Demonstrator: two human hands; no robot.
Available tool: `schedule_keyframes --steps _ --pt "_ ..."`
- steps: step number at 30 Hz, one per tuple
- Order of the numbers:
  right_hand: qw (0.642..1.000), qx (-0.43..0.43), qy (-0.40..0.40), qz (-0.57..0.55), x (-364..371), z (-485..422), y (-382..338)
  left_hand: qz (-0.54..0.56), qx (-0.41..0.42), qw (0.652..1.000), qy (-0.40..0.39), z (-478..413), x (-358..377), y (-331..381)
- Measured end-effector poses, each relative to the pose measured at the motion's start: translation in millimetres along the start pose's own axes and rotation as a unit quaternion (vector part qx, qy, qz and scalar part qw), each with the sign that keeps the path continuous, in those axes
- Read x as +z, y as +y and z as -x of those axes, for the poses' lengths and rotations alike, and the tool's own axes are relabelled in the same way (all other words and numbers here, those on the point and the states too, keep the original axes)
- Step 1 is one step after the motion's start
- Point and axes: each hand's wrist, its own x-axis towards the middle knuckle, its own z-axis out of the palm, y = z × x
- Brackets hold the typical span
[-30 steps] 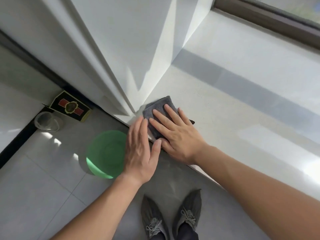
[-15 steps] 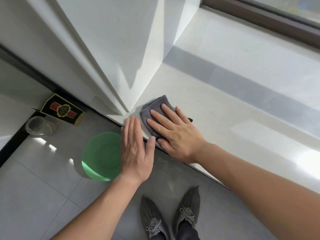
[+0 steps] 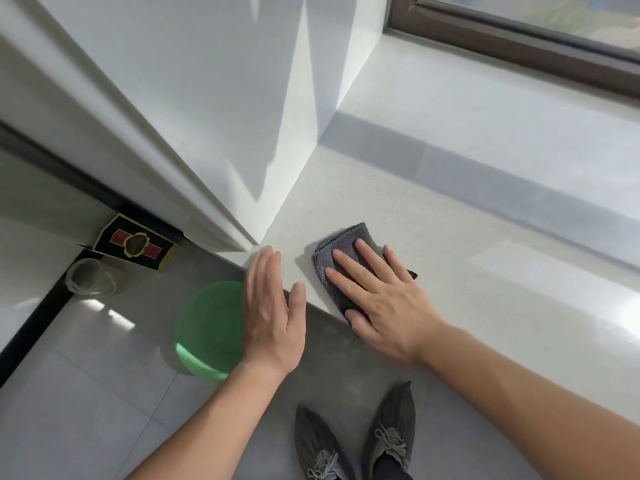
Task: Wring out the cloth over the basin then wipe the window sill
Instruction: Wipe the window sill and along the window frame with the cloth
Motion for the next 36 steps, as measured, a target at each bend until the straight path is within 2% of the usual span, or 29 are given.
schedule_keyframes --steps 3,6,11,15,18,21,23,25,27,29,30,32,34,36 --pt "0.996 -0.082 -0.025 0.012 -5 -39 -6 -0.007 -0.017 1.000 0.008 23 -1 -7" --pt "0.989 -0.139 -0.028 0.047 -5 -63 -17 0.008 -0.078 0.997 0.023 35 -1 -8" --pt "0.989 -0.141 -0.006 0.038 -3 -75 -31 0.065 -0.109 0.991 0.043 29 -1 4" --pt "0.998 -0.060 -0.003 0.027 -7 -34 4 0.002 -0.010 1.000 0.010 5 -4 15" --pt "0.995 0.089 0.001 0.032 -8 43 59 -0.087 0.017 0.991 -0.101 -22 3 28" --pt "0.957 0.291 0.015 -0.005 -7 125 90 -0.186 0.013 0.972 -0.145 -33 16 37" --pt "0.929 0.367 0.036 -0.025 -1 151 76 -0.213 0.013 0.966 -0.146 -33 22 46" --pt "0.942 0.331 0.047 -0.014 7 152 48 -0.226 0.036 0.961 -0.158 -33 31 58" --pt "0.969 0.242 0.055 -0.010 17 143 28 -0.239 0.066 0.953 -0.173 -39 41 75" --pt "0.982 0.179 0.055 -0.004 8 125 44 -0.240 0.085 0.949 -0.184 -57 53 94" --pt "0.982 0.181 0.057 -0.003 1 114 67 -0.237 0.094 0.949 -0.186 -68 59 104" --pt "0.965 0.251 0.075 -0.009 -21 84 128 -0.227 0.106 0.950 -0.187 -91 72 126" --pt "0.930 0.356 0.088 -0.030 -46 49 196 -0.226 0.113 0.947 -0.199 -112 89 149" --pt "0.912 0.400 0.085 -0.029 -62 20 236 -0.229 0.120 0.943 -0.207 -131 109 169"
